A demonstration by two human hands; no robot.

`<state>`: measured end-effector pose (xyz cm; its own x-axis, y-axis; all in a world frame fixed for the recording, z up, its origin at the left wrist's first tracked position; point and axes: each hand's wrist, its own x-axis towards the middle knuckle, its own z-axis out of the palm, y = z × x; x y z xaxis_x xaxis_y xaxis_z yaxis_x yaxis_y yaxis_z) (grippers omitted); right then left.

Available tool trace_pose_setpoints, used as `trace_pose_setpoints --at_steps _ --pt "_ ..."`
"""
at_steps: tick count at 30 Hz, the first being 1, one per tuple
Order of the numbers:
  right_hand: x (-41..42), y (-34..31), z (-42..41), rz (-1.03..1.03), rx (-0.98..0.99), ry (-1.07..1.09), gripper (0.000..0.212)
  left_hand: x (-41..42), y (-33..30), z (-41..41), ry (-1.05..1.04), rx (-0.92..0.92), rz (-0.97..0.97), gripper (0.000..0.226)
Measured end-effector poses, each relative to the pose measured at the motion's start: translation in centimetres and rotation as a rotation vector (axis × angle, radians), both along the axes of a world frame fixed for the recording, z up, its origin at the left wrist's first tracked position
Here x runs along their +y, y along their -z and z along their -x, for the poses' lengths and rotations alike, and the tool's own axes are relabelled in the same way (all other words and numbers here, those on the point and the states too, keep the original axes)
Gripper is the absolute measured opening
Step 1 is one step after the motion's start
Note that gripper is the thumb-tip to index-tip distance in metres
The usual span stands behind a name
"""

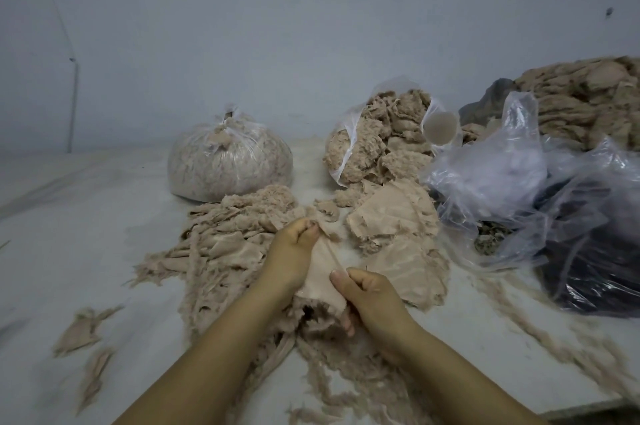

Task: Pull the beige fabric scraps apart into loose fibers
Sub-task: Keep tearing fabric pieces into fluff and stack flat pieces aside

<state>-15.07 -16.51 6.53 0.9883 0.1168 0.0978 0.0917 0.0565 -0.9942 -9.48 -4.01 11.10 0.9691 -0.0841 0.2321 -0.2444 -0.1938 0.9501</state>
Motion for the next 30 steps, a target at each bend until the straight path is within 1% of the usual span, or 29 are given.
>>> trace_pose_setpoints --at_steps 3,5,8,12,14,16,18,21,23,25,26,27,28,29,30 --pt "0.1 0.0 0.3 0.05 -0.04 0.076 0.048 0.1 0.2 -0.5 -0.042 0.084 0.108 0.03" --pt "0.2 0.0 0.6 0.018 -0.048 0.105 0.048 -0.1 0.4 -0.7 -0.062 0.092 0.115 0.034" --pt "0.2 -0.1 1.2 -0.004 -0.003 0.096 0.049 -0.2 0.8 -1.0 -0.113 0.08 0.123 0.042" --pt "0.1 0.1 1.4 0.001 0.047 0.106 0.051 -0.1 1.2 -1.1 -0.137 0.12 0.171 0.045" --pt "-0.1 0.3 1.5 -0.007 0.061 0.082 0.043 0.2 1.2 -1.2 -0.155 0.114 0.194 0.045" --pt "-0.4 0.4 1.6 0.005 0.073 0.054 0.03 0.7 1.1 -1.5 -0.192 0.099 0.21 0.043" --pt "-0.5 0.5 1.6 0.062 0.077 0.075 0.021 1.1 1.2 -1.8 -0.208 0.07 0.174 0.045" --pt "-0.4 0.8 1.2 0.104 0.015 0.153 0.022 1.3 1.4 -2.2 -0.213 0.058 0.101 0.044" --pt "-0.4 0.9 1.1 0.102 -0.015 0.189 0.018 1.2 1.4 -2.4 -0.221 0.068 0.067 0.04" --pt "-0.8 1.1 1.2 0.083 -0.018 0.192 0.013 1.7 1.3 -2.8 -0.261 0.072 0.083 0.037" --pt "-1.1 1.2 1.3 0.065 -0.011 0.178 0.013 2.2 1.0 -3.0 -0.286 0.074 0.123 0.034" --pt "-1.5 1.4 1.4 0.076 0.0 0.166 0.022 2.7 0.6 -3.1 -0.302 0.064 0.171 0.028" --pt "-1.8 1.5 1.6 0.138 0.012 0.158 0.039 3.1 0.3 -3.1 -0.308 0.053 0.205 0.024" --pt "-2.2 1.5 1.7 0.241 0.022 0.14 0.056 3.4 -0.1 -3.0 -0.305 0.046 0.214 0.025" --pt "-2.3 1.3 1.7 0.343 0.027 0.117 0.067 3.4 -0.4 -2.9 -0.287 0.048 0.213 0.027"
